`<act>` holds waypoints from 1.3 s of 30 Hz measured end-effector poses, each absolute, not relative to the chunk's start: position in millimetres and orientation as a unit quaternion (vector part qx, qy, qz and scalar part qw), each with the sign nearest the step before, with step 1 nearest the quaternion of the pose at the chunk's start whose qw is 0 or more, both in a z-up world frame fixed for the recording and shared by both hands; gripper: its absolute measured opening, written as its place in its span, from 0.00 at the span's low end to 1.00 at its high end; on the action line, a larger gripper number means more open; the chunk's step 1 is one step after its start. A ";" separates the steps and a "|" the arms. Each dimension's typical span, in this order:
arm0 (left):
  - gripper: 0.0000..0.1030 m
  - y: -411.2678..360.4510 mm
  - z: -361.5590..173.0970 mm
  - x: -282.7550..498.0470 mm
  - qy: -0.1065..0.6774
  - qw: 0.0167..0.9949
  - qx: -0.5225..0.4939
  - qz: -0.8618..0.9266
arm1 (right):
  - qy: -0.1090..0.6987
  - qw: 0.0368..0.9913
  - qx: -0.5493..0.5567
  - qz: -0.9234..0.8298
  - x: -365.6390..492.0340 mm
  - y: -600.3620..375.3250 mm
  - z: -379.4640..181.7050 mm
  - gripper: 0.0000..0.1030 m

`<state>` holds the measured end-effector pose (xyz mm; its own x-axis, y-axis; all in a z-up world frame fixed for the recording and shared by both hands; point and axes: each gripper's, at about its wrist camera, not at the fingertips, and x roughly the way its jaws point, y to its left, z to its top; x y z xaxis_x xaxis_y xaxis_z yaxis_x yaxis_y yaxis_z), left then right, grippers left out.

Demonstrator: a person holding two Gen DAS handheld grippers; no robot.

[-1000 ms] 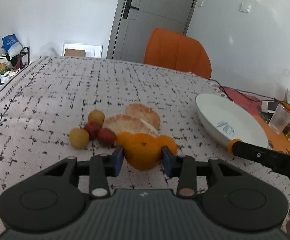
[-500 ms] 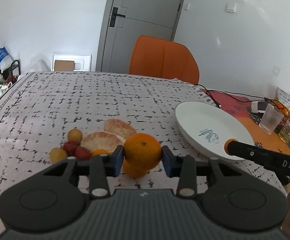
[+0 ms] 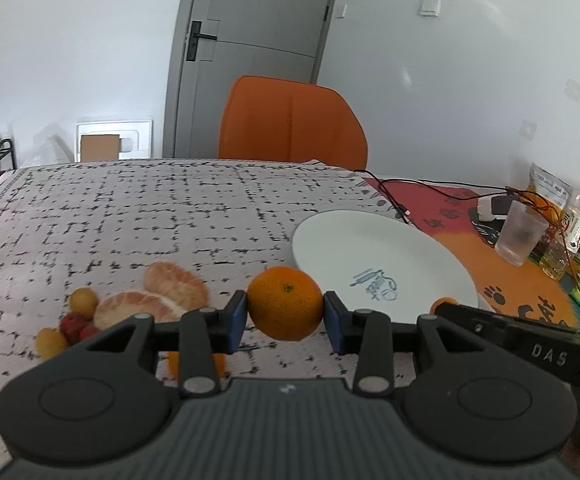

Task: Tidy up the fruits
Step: 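Close the left tool on the large orange while the right tool lifts the mandarin, then carry both fruits over the white bowl and open both tools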

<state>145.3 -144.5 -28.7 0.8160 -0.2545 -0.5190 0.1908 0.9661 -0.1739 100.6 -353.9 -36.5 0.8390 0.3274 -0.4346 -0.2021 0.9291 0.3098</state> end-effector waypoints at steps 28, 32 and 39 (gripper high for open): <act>0.48 -187.7 -30.4 173.5 0.286 0.947 -0.047 -0.139 | 0.225 0.960 0.143 0.088 94.1 -381.7 -37.6 0.78; 0.70 -175.3 -27.7 167.5 0.278 0.953 -0.046 -0.112 | 0.216 0.963 0.142 0.072 93.5 -382.1 -34.3 1.00; 0.89 -144.7 -17.3 154.7 0.264 0.959 -0.066 -0.082 | 0.210 0.970 0.111 0.045 92.1 -374.2 -32.5 1.00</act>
<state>154.7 -144.7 -17.3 0.8476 -0.1924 -0.4946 0.1223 0.9777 -0.1707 92.1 -374.2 -32.5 0.9080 0.1335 -0.3972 -0.0400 0.9712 0.2350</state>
